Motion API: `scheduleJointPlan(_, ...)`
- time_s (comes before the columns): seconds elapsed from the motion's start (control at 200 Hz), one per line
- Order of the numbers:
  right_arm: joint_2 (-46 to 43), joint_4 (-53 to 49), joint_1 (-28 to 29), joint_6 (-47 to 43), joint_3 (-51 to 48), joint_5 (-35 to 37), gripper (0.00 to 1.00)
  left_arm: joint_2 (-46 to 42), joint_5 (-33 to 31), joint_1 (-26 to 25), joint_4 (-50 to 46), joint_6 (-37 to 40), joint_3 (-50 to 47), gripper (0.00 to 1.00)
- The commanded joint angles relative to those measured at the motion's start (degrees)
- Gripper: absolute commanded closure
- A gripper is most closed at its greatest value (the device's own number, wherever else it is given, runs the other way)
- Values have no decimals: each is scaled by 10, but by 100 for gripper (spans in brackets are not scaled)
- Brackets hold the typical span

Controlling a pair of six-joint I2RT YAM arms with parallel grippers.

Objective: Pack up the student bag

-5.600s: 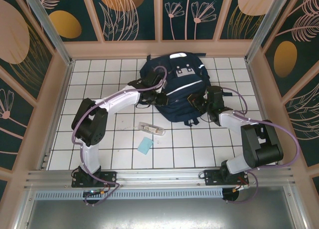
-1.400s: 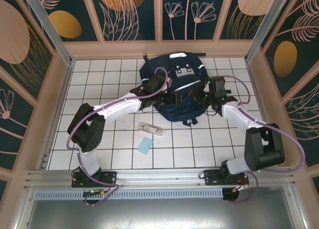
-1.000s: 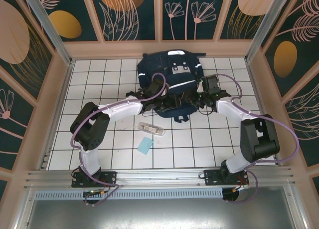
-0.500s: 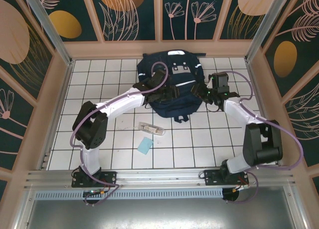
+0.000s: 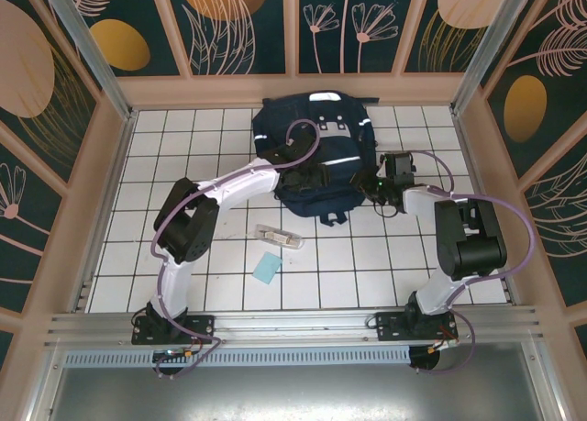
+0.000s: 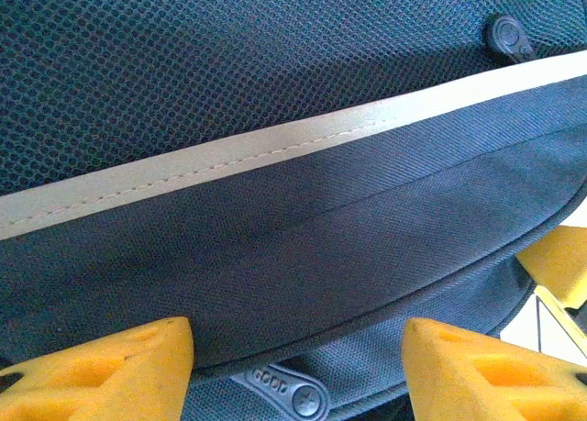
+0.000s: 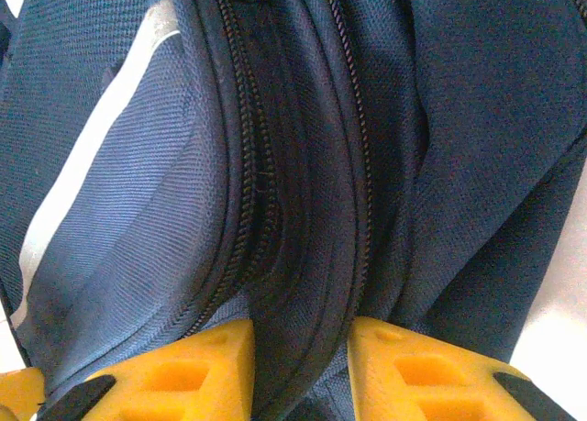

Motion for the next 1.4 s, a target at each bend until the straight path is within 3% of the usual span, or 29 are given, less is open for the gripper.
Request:
scheduleJointPlan(0.0, 3, -4, 5, 12, -13, -26, 68, 12, -1, 0, -19, 1, -3, 40)
scheduleJointPlan(0.215, 19, 5, 18, 19, -5, -27, 68, -4, -9, -8, -34, -4, -59, 44)
scheduleJointPlan(0.56, 31, 14, 42, 38, 9, -38, 70, 1, -63, -30, -150, 30, 1, 45)
scheduleJointPlan(0.781, 61, 28, 89, 65, 32, -46, 71, -33, -72, -30, -139, 24, -20, 42)
scheduleJointPlan(1.096, 54, 18, 97, 66, 27, -39, 71, -21, -129, -13, -158, 48, 42, 40)
scheduleJointPlan(1.391, 69, 16, 106, 66, 32, -38, 71, -3, -115, 14, -147, 56, 30, 41)
